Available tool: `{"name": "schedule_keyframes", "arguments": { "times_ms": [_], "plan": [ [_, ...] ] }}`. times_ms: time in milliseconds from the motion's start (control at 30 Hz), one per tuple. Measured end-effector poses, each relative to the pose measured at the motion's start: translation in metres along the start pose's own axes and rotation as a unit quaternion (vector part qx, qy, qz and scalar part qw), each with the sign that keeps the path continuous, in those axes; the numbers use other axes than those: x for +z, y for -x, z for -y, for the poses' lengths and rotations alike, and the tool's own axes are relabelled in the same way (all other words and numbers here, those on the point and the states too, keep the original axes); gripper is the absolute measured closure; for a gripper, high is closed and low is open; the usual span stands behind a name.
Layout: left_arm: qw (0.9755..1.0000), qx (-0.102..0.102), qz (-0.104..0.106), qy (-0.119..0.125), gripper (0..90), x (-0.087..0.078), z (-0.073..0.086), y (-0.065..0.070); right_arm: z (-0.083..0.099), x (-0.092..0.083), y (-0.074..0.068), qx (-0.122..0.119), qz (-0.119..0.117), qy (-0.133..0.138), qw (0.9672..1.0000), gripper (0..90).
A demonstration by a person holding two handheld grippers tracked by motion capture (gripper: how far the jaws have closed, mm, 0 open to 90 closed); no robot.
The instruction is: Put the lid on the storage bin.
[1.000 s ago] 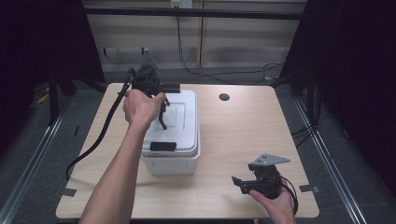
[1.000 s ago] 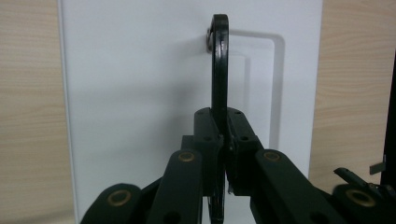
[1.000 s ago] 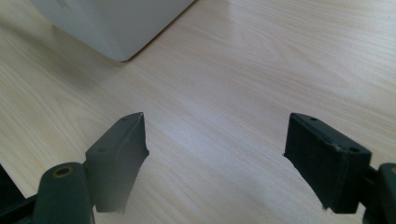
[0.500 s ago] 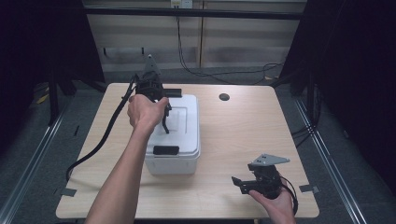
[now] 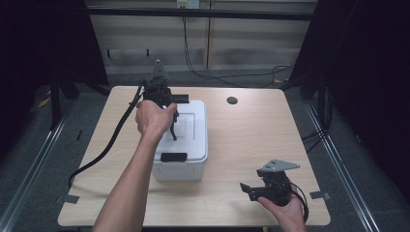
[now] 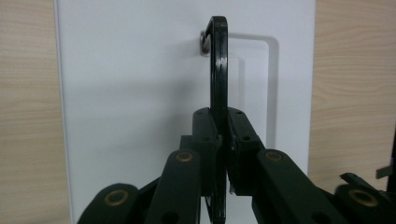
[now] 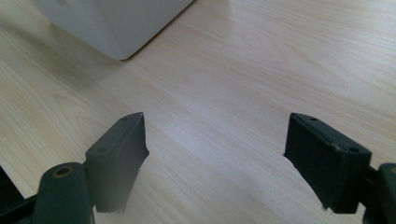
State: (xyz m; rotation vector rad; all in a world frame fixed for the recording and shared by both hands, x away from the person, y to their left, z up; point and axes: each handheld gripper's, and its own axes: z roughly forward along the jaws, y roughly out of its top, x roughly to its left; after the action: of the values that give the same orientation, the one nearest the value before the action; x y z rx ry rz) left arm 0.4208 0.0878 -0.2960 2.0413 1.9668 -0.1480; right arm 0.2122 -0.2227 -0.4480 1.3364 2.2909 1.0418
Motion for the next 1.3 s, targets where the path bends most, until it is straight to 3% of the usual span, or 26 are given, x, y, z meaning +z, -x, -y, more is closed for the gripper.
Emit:
{"name": "schedule_keyframes", "arguments": {
  "times_ms": [567, 700, 900, 967, 1100, 1200, 1300],
  "plan": [
    [0.9999, 0.006, 0.001, -0.010, 83.8, 0.003, -0.002, -0.001, 0.000, 0.000, 0.000, 0.000, 0.000, -0.001, 1.0000, 20.2],
    [0.9998, 0.015, -0.001, -0.012, 84.3, 0.004, -0.003, -0.003, 0.000, 0.000, 0.000, -0.002, 0.000, -0.002, 1.0000, 20.2],
    [0.9999, 0.012, 0.003, -0.010, 84.4, 0.004, -0.004, -0.005, 0.000, 0.000, 0.000, -0.002, -0.001, -0.002, 1.0000, 20.2],
    [0.9996, 0.023, 0.005, -0.014, 84.3, 0.004, -0.004, -0.006, 0.000, 0.000, 0.000, -0.002, 0.000, -0.003, 1.0000, 20.2],
    [0.9998, 0.016, 0.003, -0.006, 83.6, 0.006, -0.005, -0.006, 0.000, 0.001, 0.000, -0.002, 0.000, -0.003, 1.0000, 20.3],
    [0.9997, 0.018, 0.016, -0.011, 82.3, 0.009, -0.005, -0.009, 0.000, 0.001, 0.000, -0.003, 0.000, -0.002, 1.0000, 20.2],
    [0.9995, 0.024, 0.014, -0.017, 78.8, 0.011, -0.006, -0.014, 0.000, 0.001, 0.000, -0.002, -0.001, -0.002, 1.0000, 20.2]
  ]
}}
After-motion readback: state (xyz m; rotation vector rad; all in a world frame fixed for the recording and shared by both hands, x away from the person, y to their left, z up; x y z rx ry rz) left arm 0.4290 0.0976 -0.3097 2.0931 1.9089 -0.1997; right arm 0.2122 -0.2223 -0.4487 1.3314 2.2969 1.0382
